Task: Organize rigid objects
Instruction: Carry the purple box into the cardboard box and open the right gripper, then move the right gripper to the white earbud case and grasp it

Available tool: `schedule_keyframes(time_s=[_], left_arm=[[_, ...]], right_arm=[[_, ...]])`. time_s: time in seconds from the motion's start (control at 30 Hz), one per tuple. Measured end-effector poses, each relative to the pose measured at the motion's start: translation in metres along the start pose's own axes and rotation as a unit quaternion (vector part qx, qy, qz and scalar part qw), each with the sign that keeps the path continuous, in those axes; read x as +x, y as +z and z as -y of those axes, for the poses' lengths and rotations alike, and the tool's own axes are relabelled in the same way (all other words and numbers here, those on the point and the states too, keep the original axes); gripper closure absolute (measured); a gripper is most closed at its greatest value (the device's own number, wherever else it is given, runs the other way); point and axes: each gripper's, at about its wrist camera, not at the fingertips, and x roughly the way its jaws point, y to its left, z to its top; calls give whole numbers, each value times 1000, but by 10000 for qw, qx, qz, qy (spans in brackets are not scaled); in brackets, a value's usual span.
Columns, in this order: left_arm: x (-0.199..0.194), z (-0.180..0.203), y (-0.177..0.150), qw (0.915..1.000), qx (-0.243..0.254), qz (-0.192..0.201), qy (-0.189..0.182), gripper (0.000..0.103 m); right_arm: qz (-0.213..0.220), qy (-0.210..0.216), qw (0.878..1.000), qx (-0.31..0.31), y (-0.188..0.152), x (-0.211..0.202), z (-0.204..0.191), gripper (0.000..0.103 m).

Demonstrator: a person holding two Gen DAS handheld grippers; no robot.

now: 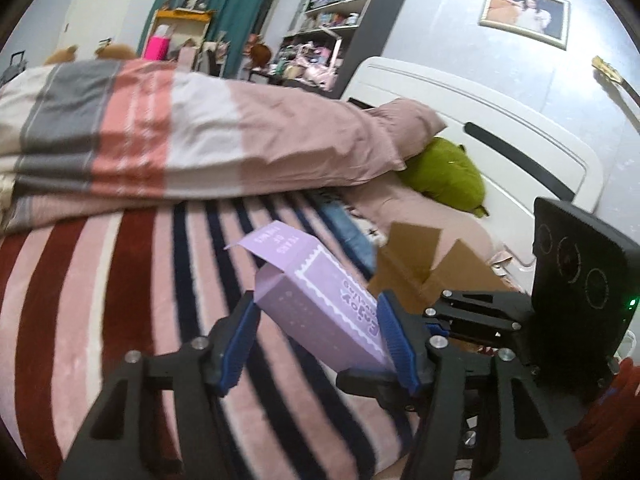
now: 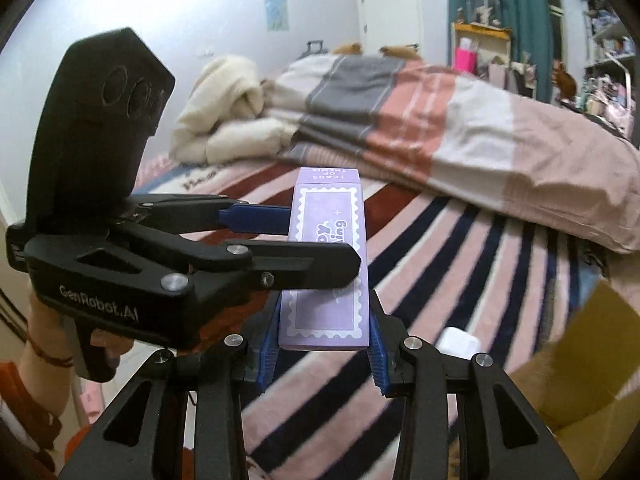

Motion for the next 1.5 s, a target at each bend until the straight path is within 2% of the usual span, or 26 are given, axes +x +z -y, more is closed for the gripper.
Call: schedule_keyframes(time_s=[0.33, 0.53, 0.7, 0.73, 0.8, 0.83, 0.87, 0.9, 1.1, 1.23, 1.37, 1.5], left_arm=[[62, 85, 34, 9971, 539, -390, -377, 50], [110, 118, 40, 9920, 694, -906, -534, 50], [132, 131, 40, 9880, 717, -1215, -622, 49], [135, 134, 40, 9872, 787, -1264, -573, 46], [136, 138, 39, 9866, 916, -1276, -440, 33], [135, 138, 38, 9868, 963, -1243, -400, 27], [131, 137, 38, 9871, 991, -1196, -386, 26], [127, 134, 39, 9878, 984, -1150, -370, 26], [93, 105, 40, 9926, 853, -857, -102, 26], [57, 77, 34, 9960, 662, -585, 121, 26], [23, 42, 22, 9978, 417, -352, 384, 25], [-5, 9, 4, 9977, 212, -195, 616, 25]], right_arm=[[254, -379, 9974, 556, -22, -66, 69, 70], [-52, -574, 9938, 950, -38, -82, 113, 70], [-324, -657, 9903, 1181, -50, -86, 137, 69], [-361, -673, 9899, 1191, -52, -87, 139, 69], [-467, -749, 9888, 1203, -55, -88, 143, 69], [-538, -835, 9878, 1202, -57, -88, 146, 65], [-576, -869, 9871, 1212, -58, -88, 147, 58], [-583, -877, 9869, 1224, -59, -88, 148, 57], [-574, -811, 9875, 1227, -58, -88, 144, 57], [-422, -786, 9901, 1086, -47, -88, 129, 57], [-123, -639, 9940, 875, -28, -86, 99, 57], [-27, -442, 9970, 638, -10, -71, 63, 57]])
